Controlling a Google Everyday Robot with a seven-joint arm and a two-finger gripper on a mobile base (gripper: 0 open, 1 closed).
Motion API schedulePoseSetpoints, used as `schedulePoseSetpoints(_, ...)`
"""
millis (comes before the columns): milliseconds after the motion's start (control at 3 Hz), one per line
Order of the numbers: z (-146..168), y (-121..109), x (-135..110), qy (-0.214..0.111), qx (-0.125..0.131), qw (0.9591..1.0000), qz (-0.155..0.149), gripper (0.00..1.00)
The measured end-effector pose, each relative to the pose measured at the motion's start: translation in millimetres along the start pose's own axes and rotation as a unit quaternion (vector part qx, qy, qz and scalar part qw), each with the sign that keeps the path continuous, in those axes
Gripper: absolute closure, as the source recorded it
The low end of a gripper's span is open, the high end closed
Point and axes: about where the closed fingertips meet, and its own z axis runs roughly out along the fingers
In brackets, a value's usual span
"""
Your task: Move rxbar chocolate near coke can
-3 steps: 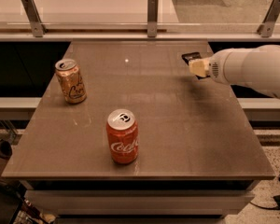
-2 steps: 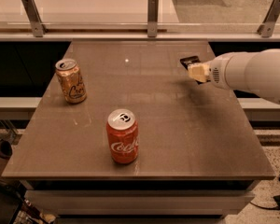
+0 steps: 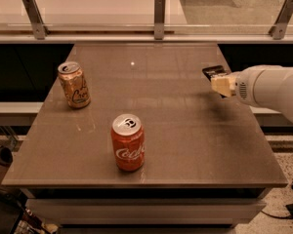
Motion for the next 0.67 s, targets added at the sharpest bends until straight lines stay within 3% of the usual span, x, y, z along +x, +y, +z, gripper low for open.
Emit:
schedulePoseSetpoints(333,-24.9,-9.3,9.4,0.003,0.022,0.9997,0.005,1.00)
schedulePoseSetpoints(667,-46.1,-1.0,12.9,0.006,0.025,0.9997,0.000,1.00)
